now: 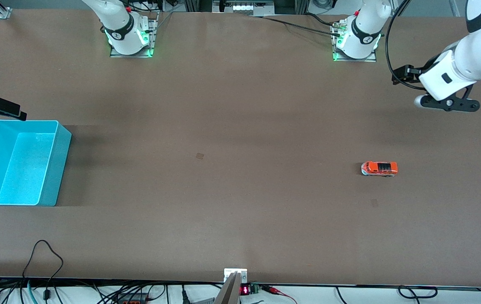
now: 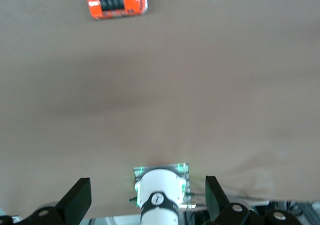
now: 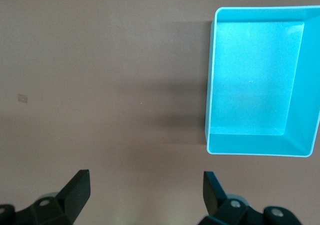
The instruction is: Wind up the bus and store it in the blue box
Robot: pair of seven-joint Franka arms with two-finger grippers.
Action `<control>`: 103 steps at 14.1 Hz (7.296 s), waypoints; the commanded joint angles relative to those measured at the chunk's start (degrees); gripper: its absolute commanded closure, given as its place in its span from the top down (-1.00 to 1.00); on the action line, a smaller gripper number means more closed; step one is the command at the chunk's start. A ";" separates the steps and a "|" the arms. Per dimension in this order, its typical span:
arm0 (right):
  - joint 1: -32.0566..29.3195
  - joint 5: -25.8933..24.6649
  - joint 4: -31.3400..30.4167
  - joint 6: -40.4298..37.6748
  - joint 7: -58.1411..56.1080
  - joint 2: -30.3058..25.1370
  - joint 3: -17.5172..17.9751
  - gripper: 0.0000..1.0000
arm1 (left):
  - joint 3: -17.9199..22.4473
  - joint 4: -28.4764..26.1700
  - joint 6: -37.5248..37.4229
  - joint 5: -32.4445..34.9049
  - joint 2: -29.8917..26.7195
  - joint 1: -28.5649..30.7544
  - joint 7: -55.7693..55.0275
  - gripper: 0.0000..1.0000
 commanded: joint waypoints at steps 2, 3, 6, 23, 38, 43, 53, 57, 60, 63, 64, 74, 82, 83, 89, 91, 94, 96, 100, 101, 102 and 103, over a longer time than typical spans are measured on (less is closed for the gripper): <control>-1.19 0.48 0.17 0.38 -0.53 2.81 -0.13 1.00 | -0.11 0.77 -0.80 0.20 1.57 0.48 15.64 1.00; -2.24 0.21 0.17 0.38 -0.53 3.86 -0.31 1.00 | -0.03 0.68 0.42 0.29 2.44 0.65 21.87 1.00; -2.61 0.12 0.26 2.13 -0.53 5.19 -0.31 1.00 | 0.06 -0.45 5.16 0.82 4.72 1.09 36.91 1.00; -0.50 -4.36 0.00 1.79 -0.44 5.54 0.22 1.00 | 0.24 -16.01 60.88 5.22 27.32 7.86 83.81 1.00; 0.82 -4.63 0.08 2.14 -0.62 5.63 0.22 1.00 | 0.24 -16.72 63.19 5.13 29.61 8.48 83.72 -0.32; 1.00 -4.54 0.08 2.23 -0.53 5.63 0.22 1.00 | 0.59 -16.10 63.62 5.22 30.83 14.79 87.40 -0.31; 1.17 -4.36 0.08 2.14 -0.53 5.63 0.22 1.00 | 0.50 -13.82 65.91 7.68 33.91 25.79 106.64 -0.28; 1.17 -4.28 0.08 2.14 -0.53 5.63 0.22 1.00 | 0.41 -13.82 65.91 7.59 34.35 27.28 108.86 -0.27; 1.17 -4.27 0.08 2.14 -0.53 5.63 0.22 1.00 | 0.50 -13.12 65.91 7.24 34.35 27.37 108.85 -0.26; 1.17 -4.27 0.08 2.05 -0.53 5.63 0.22 1.00 | 0.41 -13.03 65.91 6.98 34.35 27.81 108.24 -0.26; 1.17 -4.27 0.08 2.05 -0.53 5.63 0.22 1.00 | 0.41 -12.94 65.91 6.98 34.35 27.90 108.24 -0.26; 1.17 -4.10 0.08 1.96 -0.35 5.63 0.22 1.00 | -0.11 -12.24 62.94 6.71 31.81 27.73 105.96 1.00; 1.17 -4.01 0.08 1.96 -0.35 5.63 0.22 1.00 | -0.99 -12.24 51.43 6.89 25.75 26.58 95.78 1.00; 1.17 -4.01 0.08 1.96 -0.35 5.63 0.22 1.00 | -1.08 -12.24 49.32 7.15 24.52 26.50 93.50 1.00; 1.26 -4.01 0.00 1.79 -0.35 5.63 0.22 1.00 | -2.05 -12.24 38.51 7.50 17.84 26.23 80.05 1.00; 1.17 -4.01 0.00 1.79 -0.35 5.63 0.22 1.00 | -3.80 -12.24 33.33 7.50 14.68 26.32 74.26 1.00; 1.17 -4.01 0.00 1.70 -0.35 5.63 0.22 1.00 | -6.08 -12.15 25.77 7.59 9.23 26.41 62.84 1.00; 1.17 -4.01 0.00 1.70 -0.35 5.63 0.31 1.00 | -6.70 -12.15 22.07 7.59 6.42 26.41 55.54 1.00; 1.17 -4.01 0.00 1.61 -0.35 5.63 0.22 1.00 | -6.79 -12.06 18.37 7.59 4.39 26.41 47.08 1.00; 1.17 -3.92 0.00 1.61 -0.44 5.63 0.31 1.00 | -6.79 -12.15 18.27 7.59 4.03 26.41 46.20 1.00; 1.17 -4.01 0.00 1.61 -0.35 5.63 0.22 1.00 | -7.05 -12.06 17.93 7.59 3.94 26.41 45.75 1.00; 1.17 -4.01 -0.09 1.61 -0.35 5.63 0.31 1.00 | -7.32 -12.06 17.75 7.50 3.94 26.41 45.66 1.00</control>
